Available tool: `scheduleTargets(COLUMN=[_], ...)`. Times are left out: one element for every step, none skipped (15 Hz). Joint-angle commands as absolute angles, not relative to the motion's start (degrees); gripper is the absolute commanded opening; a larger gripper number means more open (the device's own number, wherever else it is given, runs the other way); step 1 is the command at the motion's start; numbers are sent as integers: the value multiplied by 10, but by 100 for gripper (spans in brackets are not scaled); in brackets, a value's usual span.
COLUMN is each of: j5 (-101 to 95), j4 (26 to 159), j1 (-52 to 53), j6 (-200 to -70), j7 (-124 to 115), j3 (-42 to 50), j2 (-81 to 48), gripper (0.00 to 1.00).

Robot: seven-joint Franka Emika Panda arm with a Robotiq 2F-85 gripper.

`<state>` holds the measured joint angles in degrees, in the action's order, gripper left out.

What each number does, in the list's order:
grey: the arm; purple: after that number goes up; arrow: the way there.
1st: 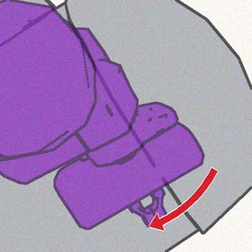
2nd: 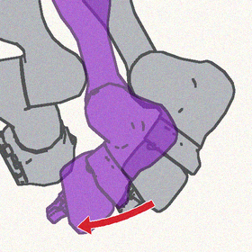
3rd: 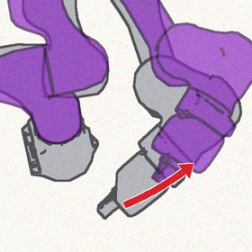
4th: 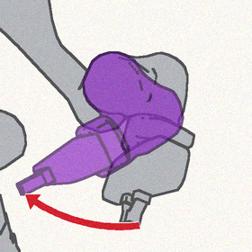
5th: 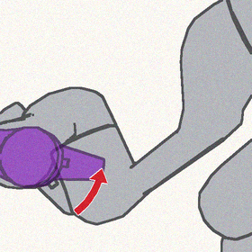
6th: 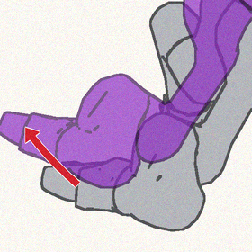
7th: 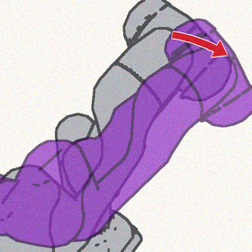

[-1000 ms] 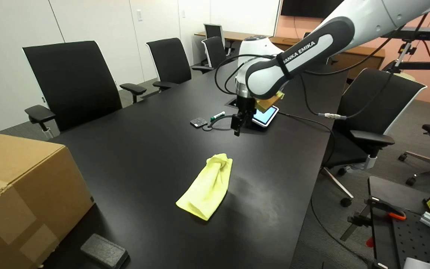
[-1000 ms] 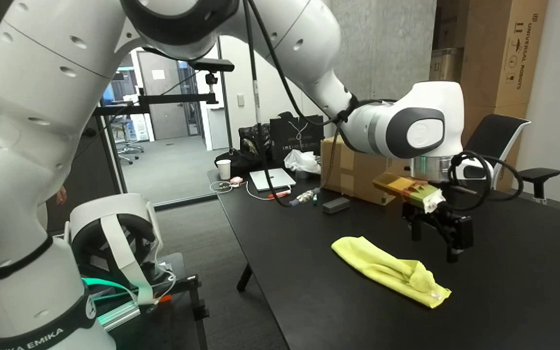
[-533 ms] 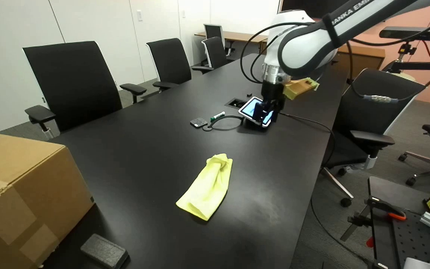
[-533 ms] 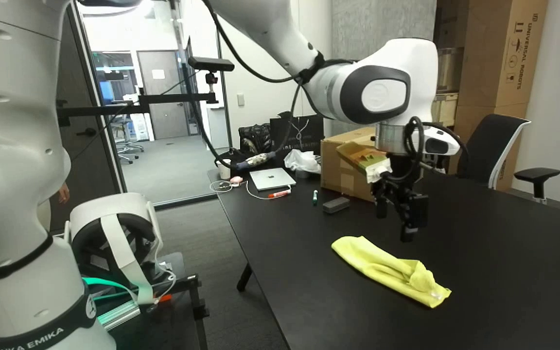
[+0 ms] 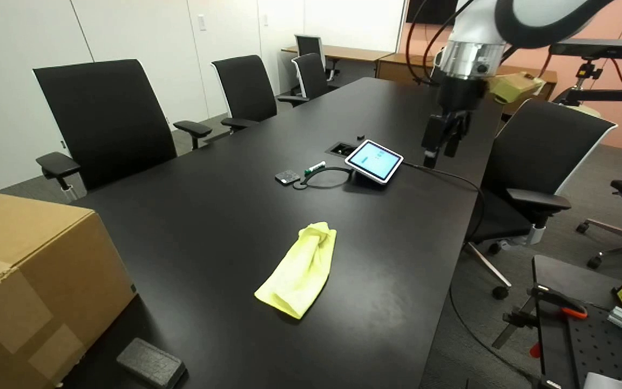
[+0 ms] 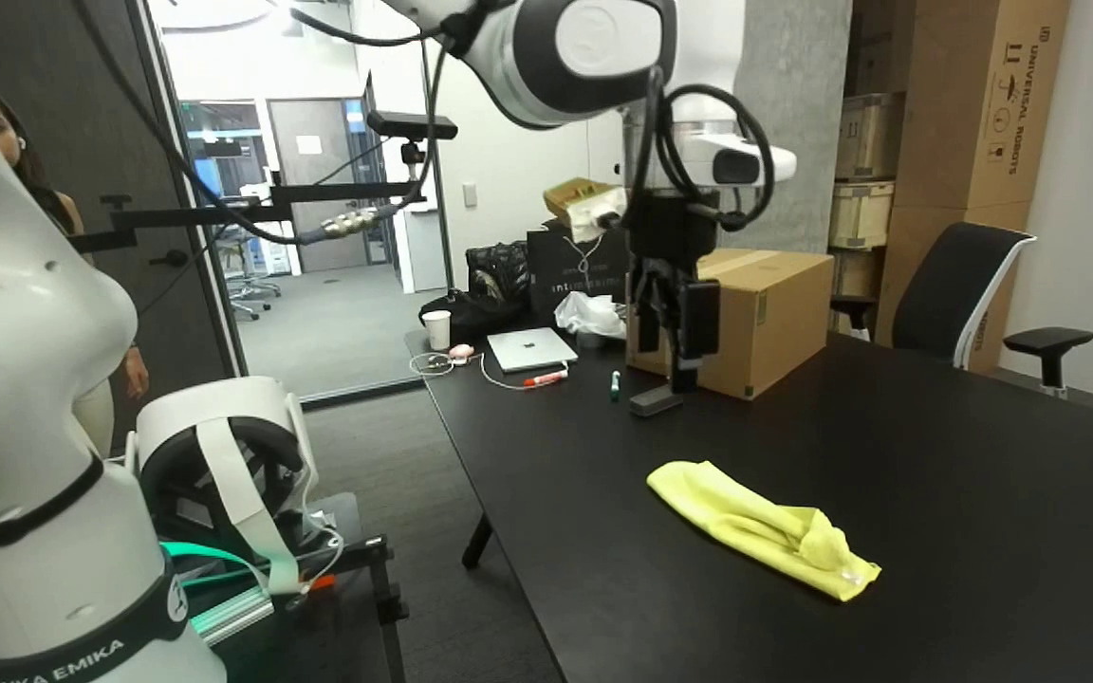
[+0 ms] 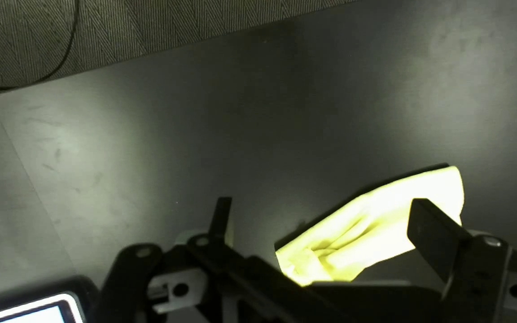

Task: Fold the cloth on the table

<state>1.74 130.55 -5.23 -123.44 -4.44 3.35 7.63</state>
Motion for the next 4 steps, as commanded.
scheduleTargets(j5=[17, 17, 17, 17], j4=[1316, 1326, 1334, 1340], j1=[-50, -50, -50, -50], j6=[-1221, -1213, -1210, -1209], j7=[-45, -45, -45, -45], j3=[36, 36, 35, 35], j2=[104, 127, 142, 150], gripper=[100, 100, 100, 100])
